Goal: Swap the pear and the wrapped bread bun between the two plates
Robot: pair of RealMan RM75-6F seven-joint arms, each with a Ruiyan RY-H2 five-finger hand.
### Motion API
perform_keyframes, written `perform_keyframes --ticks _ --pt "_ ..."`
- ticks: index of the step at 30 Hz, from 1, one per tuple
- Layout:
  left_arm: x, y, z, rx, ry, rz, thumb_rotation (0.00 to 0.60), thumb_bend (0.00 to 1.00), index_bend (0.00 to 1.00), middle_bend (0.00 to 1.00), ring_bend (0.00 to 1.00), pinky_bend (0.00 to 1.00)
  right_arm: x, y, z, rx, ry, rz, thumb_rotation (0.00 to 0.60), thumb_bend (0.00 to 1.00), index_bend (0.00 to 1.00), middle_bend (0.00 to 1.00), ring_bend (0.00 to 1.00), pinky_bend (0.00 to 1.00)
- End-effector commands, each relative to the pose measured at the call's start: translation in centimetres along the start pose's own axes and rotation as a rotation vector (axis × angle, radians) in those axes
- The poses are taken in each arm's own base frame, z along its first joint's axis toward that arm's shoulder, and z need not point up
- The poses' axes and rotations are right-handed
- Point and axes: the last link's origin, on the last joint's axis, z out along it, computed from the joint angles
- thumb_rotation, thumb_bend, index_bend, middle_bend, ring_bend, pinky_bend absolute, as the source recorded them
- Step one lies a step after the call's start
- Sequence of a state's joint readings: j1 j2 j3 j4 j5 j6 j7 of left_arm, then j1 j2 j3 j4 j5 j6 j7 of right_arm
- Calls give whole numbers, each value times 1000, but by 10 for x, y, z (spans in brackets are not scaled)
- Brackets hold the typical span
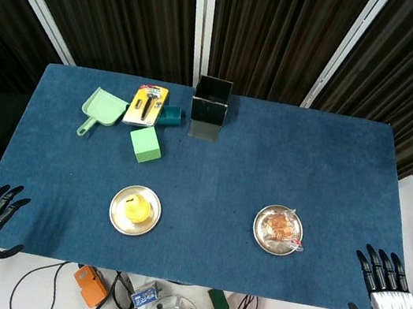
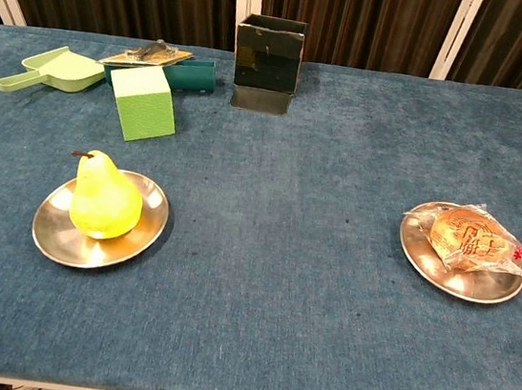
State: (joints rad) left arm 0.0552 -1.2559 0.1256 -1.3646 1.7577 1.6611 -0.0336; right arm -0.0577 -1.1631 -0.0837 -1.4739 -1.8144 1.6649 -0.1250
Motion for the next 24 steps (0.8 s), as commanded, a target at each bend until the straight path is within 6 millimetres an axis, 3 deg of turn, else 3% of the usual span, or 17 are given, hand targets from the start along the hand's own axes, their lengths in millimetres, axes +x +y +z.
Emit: perform_keyframes --ticks 1,6,10,13,19,24 --pt "0 0 0 1 1 0 600 30 165 35 0 81 0 0 1 0 -3 0 600 152 0 0 0 0" --pt "1 0 -1 3 7 0 600 30 165 35 0 81 -2 -1 5 6 -7 -2 600 152 0 0 0 0" --pt "2 -1 0 5 15 -1 600 30 165 35 0 81 -6 -7 20 52 -37 19 600 152 0 0 0 0" --pt "2 -3 2 12 6 -7 600 30 165 35 0 81 -9 -15 47 88 -80 21 600 152 0 0 0 0" --pt "3 -8 10 35 -2 -13 600 30 165 35 0 81 -11 -46 129 189 -239 29 600 152 0 0 0 0" --pt "5 -13 16 62 0 -19 600 30 165 35 0 81 -23 -73 169 224 -303 -36 600 151 0 0 0 0"
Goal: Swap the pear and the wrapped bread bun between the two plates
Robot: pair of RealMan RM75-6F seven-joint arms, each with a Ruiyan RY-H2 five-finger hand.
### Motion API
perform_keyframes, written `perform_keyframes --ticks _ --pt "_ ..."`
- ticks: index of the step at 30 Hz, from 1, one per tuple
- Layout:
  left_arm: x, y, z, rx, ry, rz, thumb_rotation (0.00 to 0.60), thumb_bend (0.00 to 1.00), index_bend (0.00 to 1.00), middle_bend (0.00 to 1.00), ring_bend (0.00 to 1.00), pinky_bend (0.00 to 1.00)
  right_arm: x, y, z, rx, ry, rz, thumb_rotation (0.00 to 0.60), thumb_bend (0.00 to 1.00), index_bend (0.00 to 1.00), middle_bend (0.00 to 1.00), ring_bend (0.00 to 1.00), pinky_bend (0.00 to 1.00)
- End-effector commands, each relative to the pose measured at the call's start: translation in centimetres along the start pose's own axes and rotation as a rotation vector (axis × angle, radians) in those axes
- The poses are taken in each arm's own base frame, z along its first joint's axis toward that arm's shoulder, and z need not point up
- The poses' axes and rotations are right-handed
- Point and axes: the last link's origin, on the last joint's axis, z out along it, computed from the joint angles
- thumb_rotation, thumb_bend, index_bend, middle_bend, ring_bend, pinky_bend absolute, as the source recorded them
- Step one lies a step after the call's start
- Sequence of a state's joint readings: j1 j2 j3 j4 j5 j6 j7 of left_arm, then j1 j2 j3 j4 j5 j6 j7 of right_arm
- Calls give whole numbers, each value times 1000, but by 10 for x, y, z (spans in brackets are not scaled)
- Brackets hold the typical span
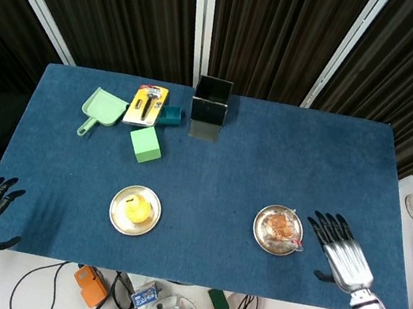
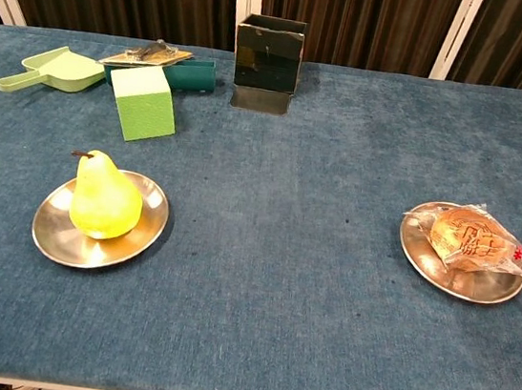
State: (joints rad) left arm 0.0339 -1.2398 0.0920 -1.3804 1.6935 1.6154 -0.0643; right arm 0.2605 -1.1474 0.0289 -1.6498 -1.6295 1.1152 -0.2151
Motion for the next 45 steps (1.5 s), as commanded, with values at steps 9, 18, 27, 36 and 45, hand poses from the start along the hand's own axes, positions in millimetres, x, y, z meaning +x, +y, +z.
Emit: perform_keyframes --ticks 9,18,27,36,45 --pt "1 -4 3 22 -1 -3 600 30 165 35 0 81 -4 -42 81 76 -150 -52 600 176 0 0 0 0" --pt "4 -3 0 16 12 -11 600 30 165 35 0 81 -11 -49 88 88 -152 -49 600 356 465 348 260 321" --pt "3 -3 1 17 12 -14 600 30 165 35 0 81 -5 -48 97 58 -55 -17 600 398 709 544 487 589" --pt "2 -2 2 17 9 -7 600 30 165 35 0 81 51 -116 153 120 74 14 600 398 704 544 487 585" --pt "4 -7 3 30 14 -9 600 30 165 35 0 81 44 -214 217 116 45 -25 600 398 438 464 381 523"
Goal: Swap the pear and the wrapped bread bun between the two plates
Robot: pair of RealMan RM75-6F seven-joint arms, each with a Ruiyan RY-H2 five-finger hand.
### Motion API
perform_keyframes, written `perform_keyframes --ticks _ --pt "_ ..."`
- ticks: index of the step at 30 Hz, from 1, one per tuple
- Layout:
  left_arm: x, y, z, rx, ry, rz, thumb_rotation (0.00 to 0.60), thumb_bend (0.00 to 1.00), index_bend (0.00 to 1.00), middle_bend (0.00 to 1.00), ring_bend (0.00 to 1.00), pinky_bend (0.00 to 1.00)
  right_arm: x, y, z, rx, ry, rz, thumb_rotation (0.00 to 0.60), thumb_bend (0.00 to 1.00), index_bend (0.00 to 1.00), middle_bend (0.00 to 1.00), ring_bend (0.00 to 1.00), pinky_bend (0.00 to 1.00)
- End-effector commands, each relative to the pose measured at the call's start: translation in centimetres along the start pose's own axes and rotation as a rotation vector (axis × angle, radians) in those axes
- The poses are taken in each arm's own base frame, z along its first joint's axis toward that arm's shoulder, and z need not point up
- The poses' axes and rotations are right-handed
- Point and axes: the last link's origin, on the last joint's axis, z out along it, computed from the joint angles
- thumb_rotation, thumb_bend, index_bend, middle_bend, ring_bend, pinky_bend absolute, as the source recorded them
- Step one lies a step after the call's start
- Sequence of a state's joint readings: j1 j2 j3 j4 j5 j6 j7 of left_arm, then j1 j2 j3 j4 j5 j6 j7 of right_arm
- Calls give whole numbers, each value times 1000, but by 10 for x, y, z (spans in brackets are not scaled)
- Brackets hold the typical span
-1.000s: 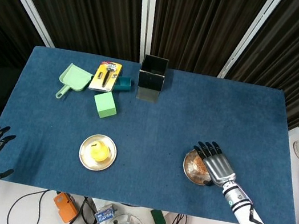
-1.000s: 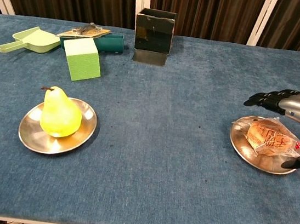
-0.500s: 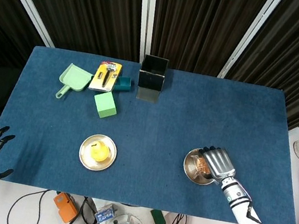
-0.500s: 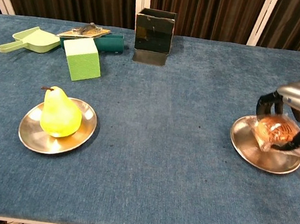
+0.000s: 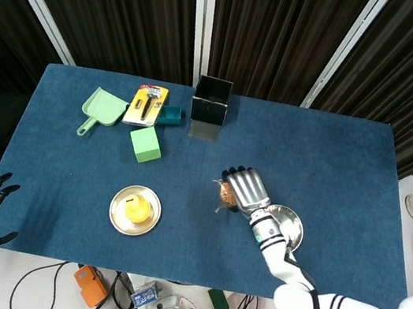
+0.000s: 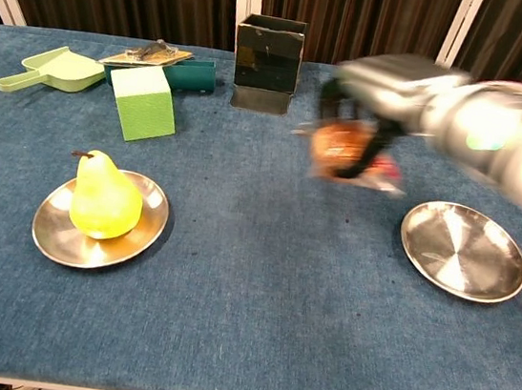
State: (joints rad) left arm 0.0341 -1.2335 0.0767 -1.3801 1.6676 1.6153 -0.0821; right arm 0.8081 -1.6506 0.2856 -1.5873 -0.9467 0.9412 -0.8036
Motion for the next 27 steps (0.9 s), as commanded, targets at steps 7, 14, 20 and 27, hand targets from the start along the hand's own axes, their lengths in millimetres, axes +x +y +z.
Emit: perform_keyframes --ticks 7,14,20,27 --pt "3 -2 -1 0 3 -9 600 30 165 35 0 81 -22 -56 41 -8 -66 -52 600 346 3 153 131 331" --pt "3 0 -4 -22 6 -14 600 30 165 35 0 81 -9 -36 11 23 -49 -24 515 181 0 4 11 262" --pt "-4 7 -2 -73 -31 -24 600 59 165 35 0 81 1 38 -105 14 47 -160 485 179 0 0 0 104" --pt "-22 46 18 -207 -78 -83 600 79 139 28 0 104 -16 117 -262 -159 168 -128 478 179 0 0 0 0"
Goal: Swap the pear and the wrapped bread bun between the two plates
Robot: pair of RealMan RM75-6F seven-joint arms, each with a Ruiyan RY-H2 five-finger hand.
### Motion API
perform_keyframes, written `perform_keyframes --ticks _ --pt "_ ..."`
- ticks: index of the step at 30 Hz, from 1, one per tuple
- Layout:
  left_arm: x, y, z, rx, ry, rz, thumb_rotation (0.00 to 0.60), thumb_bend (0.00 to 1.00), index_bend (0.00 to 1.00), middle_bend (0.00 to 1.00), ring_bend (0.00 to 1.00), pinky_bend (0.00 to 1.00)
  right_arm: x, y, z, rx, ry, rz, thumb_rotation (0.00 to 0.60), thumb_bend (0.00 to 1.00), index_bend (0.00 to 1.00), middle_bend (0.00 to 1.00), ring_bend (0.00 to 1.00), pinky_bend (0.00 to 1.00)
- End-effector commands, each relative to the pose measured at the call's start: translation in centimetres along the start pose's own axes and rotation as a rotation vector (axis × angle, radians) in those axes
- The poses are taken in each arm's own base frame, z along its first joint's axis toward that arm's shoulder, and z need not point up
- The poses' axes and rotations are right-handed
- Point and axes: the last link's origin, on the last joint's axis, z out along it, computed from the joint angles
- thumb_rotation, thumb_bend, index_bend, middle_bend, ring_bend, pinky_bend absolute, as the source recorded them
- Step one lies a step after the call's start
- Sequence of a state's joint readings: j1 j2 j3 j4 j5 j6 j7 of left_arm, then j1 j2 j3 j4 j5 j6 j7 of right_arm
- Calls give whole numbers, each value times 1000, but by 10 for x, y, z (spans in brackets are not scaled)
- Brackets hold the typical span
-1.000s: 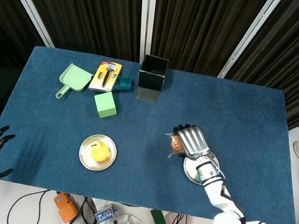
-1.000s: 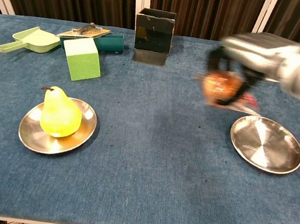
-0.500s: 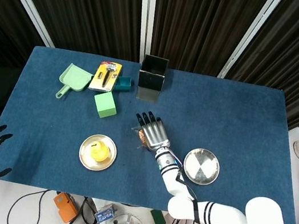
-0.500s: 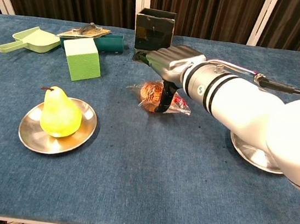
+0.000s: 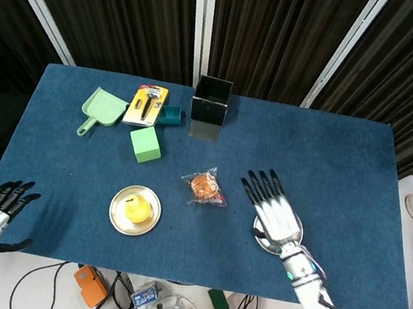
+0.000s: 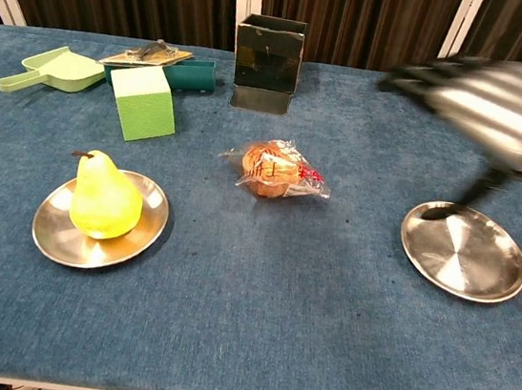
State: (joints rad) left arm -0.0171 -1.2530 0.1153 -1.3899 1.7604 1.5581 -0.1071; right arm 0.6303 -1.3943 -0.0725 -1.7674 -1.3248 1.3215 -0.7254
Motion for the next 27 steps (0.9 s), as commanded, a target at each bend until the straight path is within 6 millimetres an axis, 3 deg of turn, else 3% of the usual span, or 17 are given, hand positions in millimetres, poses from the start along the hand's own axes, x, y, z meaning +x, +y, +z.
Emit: perform_keyframes --ticks 1,2,5,10,14,19,27 --pt "-9 28 18 -93 9 -42 600 77 130 26 0 116 -8 67 -159 -173 45 98 476 179 0 0 0 0" --pt "-12 39 27 -123 18 -65 600 77 125 26 0 122 -12 74 -174 -208 66 124 474 179 0 0 0 0" --pt "-16 71 50 -172 33 -147 600 76 111 26 0 124 -21 84 -194 -252 86 153 473 179 0 0 0 0" --pt "-20 118 86 -198 -30 -215 600 76 104 26 0 124 -22 88 -197 -235 66 165 503 180 0 0 0 0" --pt "-26 143 110 -174 -66 -180 600 77 104 26 0 124 -22 89 -195 -230 55 174 504 179 0 0 0 0" --pt "-39 161 132 -139 -108 -152 600 77 104 26 0 130 -22 90 -193 -232 37 178 506 179 0 0 0 0" --pt "-57 162 143 -93 -142 -60 600 82 104 27 13 167 -20 93 -193 -239 39 185 506 179 0 0 0 0"
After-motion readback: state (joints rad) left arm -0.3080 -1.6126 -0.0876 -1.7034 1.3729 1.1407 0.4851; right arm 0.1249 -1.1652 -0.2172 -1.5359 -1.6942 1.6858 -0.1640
